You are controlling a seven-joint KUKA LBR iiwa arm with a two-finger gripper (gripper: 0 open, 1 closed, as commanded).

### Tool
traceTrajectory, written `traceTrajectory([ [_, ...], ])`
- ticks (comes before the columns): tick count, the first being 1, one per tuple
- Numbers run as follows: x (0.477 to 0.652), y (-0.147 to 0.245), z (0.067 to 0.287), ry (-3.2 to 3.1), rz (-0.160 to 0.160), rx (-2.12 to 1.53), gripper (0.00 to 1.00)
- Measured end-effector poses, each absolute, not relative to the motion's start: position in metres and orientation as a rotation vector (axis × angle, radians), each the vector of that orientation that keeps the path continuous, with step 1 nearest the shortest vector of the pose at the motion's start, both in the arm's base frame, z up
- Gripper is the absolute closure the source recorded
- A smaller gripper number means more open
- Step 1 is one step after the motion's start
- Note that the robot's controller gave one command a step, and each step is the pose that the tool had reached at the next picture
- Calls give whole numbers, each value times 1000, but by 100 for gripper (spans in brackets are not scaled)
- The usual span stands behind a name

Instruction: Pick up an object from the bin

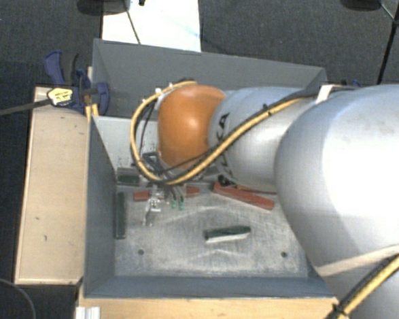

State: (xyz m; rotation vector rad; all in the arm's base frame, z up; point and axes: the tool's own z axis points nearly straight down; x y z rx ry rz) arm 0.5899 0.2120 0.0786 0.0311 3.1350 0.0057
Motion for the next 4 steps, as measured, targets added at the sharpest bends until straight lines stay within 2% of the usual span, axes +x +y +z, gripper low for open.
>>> traceTrajectory([
  [1, 594, 214, 113, 3113, 3, 422, 0],
  [2, 582, 159, 105, 3140, 1, 6, 0],
  [3, 588, 176, 91, 3123, 3, 295, 0],
  [4, 579, 133, 75, 3127, 13, 54, 100],
])
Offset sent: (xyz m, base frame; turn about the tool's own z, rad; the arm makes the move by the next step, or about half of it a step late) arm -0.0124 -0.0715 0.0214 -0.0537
